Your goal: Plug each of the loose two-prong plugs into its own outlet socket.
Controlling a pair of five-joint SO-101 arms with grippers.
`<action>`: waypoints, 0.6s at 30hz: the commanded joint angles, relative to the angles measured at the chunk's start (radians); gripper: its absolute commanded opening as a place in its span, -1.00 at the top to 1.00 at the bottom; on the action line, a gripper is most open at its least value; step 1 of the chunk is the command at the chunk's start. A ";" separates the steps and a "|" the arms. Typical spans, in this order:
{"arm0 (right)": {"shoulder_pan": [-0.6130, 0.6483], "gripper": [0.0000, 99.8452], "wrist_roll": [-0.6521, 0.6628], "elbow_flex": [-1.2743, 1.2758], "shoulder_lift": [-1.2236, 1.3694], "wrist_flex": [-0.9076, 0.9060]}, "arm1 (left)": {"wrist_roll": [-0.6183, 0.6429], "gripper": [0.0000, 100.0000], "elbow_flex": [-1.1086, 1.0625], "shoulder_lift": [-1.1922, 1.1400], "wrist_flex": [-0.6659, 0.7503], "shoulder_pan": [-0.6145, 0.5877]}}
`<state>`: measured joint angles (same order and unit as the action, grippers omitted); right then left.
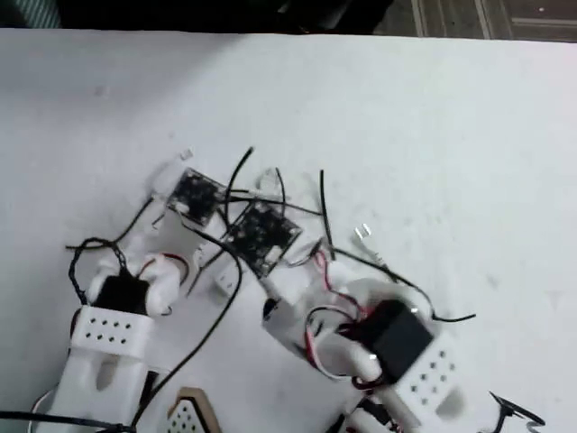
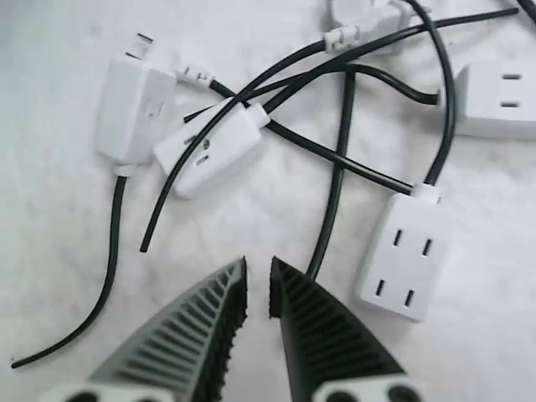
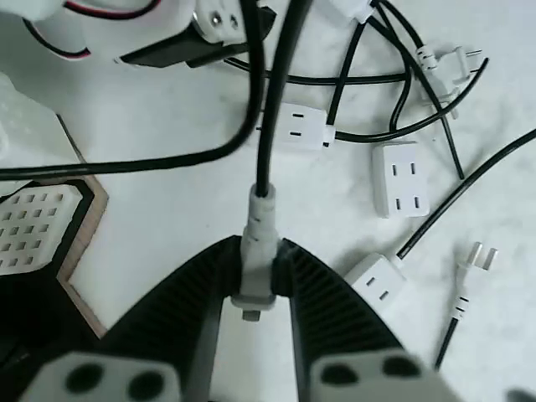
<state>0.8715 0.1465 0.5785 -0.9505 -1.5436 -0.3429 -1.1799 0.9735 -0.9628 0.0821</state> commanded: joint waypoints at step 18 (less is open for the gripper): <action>0.030 0.97 -0.021 0.100 -0.004 0.186 | 0.011 0.86 0.121 0.024 -0.138 0.203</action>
<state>0.8961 0.1358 0.6828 -0.9505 -1.3901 -0.3399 -1.0986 0.9735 -1.1009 0.2647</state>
